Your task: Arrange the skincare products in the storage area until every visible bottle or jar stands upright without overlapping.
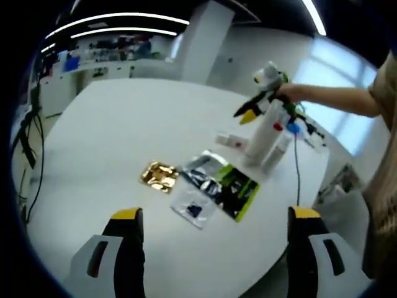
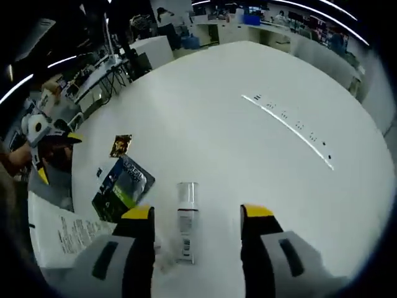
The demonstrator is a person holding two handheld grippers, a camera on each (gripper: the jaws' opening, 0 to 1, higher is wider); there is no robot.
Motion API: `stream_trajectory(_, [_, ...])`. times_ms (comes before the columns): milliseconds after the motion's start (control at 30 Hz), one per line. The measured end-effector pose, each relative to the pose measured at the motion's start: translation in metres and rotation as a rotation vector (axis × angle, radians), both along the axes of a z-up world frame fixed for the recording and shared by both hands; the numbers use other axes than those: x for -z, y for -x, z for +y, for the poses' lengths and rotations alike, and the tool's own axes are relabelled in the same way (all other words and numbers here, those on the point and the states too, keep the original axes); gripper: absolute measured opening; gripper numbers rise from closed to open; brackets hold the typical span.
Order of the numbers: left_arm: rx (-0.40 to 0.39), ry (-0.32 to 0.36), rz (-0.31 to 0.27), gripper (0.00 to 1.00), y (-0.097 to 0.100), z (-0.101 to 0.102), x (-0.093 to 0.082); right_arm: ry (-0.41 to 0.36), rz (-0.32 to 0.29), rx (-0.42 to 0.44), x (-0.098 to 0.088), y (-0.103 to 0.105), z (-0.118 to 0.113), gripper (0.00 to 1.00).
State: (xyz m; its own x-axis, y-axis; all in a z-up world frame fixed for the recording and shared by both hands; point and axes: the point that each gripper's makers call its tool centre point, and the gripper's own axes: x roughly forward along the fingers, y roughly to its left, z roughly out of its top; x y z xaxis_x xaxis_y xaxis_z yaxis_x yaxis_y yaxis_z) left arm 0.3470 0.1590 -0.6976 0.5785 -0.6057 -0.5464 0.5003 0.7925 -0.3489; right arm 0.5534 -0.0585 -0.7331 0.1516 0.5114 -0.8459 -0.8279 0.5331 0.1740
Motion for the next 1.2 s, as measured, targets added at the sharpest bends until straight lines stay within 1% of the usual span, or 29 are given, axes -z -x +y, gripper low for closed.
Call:
stream_trajectory(33, [-0.001,0.001,0.003,0.94,0.000,0.000,0.001,0.011,0.004,-0.017,0.005,0.002,0.000,0.50])
stream_trajectory(67, [0.000,0.001,0.005,0.94,0.000,0.000,0.002,0.050,0.022,-0.043,0.011,0.008,-0.001,0.48])
stream_trajectory(133, [0.000,-0.001,0.011,0.94,0.000,0.001,0.004,0.076,0.034,-0.061,0.022,0.012,-0.001,0.48])
stream_trajectory(300, [-0.002,-0.003,0.020,0.93,0.000,0.002,0.007,0.080,0.045,-0.078,0.031,0.019,0.007,0.47])
stream_trajectory(400, [0.003,-0.010,0.028,0.93,-0.001,0.001,0.010,0.089,0.046,-0.098,0.036,0.022,0.010,0.43])
stream_trajectory(600, [0.013,-0.011,0.028,0.93,-0.004,-0.001,0.010,0.119,0.046,-0.126,0.046,0.024,0.008,0.33])
stream_trajectory(633, [0.015,-0.010,0.028,0.93,-0.005,-0.002,0.010,0.115,0.021,-0.137,0.044,0.021,0.008,0.30])
stream_trajectory(667, [0.016,-0.011,0.029,0.93,-0.005,-0.002,0.010,0.104,0.017,-0.130,0.044,0.021,0.009,0.26])
stream_trajectory(700, [0.017,-0.011,0.029,0.93,-0.005,-0.003,0.011,0.096,0.029,-0.131,0.044,0.024,0.010,0.22])
stream_trajectory(733, [0.019,-0.011,0.030,0.92,-0.005,-0.004,0.011,0.104,0.024,-0.116,0.046,0.022,0.009,0.22])
stream_trajectory(767, [0.023,-0.011,0.032,0.92,-0.005,-0.005,0.012,0.101,-0.007,-0.154,0.046,0.020,0.009,0.21])
stream_trajectory(800, [0.025,-0.012,0.033,0.92,-0.005,-0.005,0.012,0.102,-0.010,-0.161,0.046,0.021,0.009,0.21])
stream_trajectory(1067, [0.032,-0.009,0.029,0.92,-0.006,-0.008,0.010,0.094,-0.041,-0.169,0.047,0.020,0.009,0.21])
stream_trajectory(1200, [0.031,-0.012,0.026,0.92,-0.005,-0.007,0.008,0.102,-0.043,-0.170,0.047,0.020,0.009,0.20])
